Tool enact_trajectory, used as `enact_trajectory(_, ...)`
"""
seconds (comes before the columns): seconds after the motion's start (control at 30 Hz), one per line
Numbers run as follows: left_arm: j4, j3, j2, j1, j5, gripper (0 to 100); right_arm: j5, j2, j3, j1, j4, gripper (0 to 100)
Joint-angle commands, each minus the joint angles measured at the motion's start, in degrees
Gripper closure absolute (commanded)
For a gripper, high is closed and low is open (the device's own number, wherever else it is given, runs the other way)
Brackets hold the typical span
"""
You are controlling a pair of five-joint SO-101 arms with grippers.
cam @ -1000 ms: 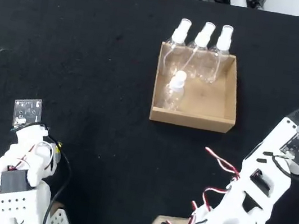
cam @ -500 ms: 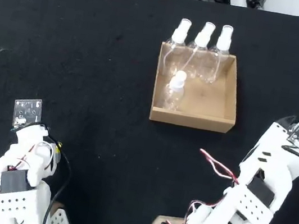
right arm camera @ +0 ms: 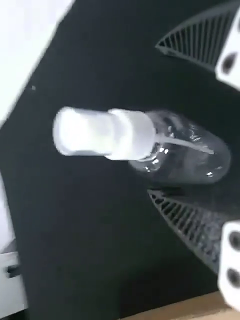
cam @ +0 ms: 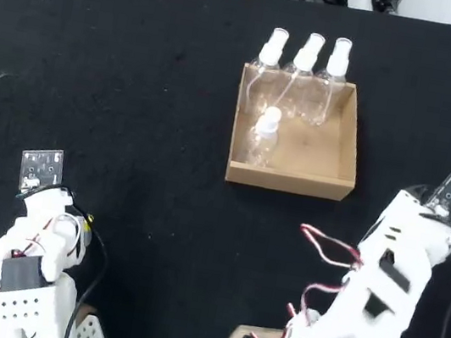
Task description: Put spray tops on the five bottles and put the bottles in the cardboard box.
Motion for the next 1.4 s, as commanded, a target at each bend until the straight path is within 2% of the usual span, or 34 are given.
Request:
enact_trajectory(0.0, 0.26, 1.19, -0.35, -0.13, -0.26, 81, 0.00, 4.62, -4.44, -0.70, -3.43, 65.2)
enact_trajectory(0.17, 0.26, 1.19, -0.35, -0.13, -0.26, 81, 0.00, 5.93, -4.09, -0.70, -9.76, 65.5)
enact_trajectory(0.4, 0.26, 1.19, -0.35, -0.13, -0.26, 81, 0.00, 6.02, -4.18, -1.05, -10.55, 65.7)
enact_trajectory(0.6, 0.26, 1.19, -0.35, -0.13, -0.26, 81, 0.26, 6.11, -4.18, -2.29, -10.55, 79.0)
enact_trajectory(0.8, 0.26, 1.19, -0.35, -0.13, -0.26, 81, 0.35, 6.11, -4.18, -2.20, -10.29, 80.2)
enact_trajectory(0.97, 0.26, 1.19, -0.35, -0.13, -0.26, 81, 0.44, 6.11, -4.26, -1.32, -10.64, 87.7)
enact_trajectory(1.17, 0.26, 1.19, -0.35, -0.22, -0.26, 81, 0.53, 6.11, -4.44, -0.88, -10.64, 88.3)
enact_trajectory(1.3, 0.26, 1.19, -0.35, -0.13, -0.26, 81, 0.26, 6.11, -4.62, 1.05, -10.64, 99.2)
enact_trajectory(1.37, 0.26, 1.19, -0.35, -0.13, -0.26, 81, 0.35, 6.11, -4.62, 1.58, -10.64, 97.9)
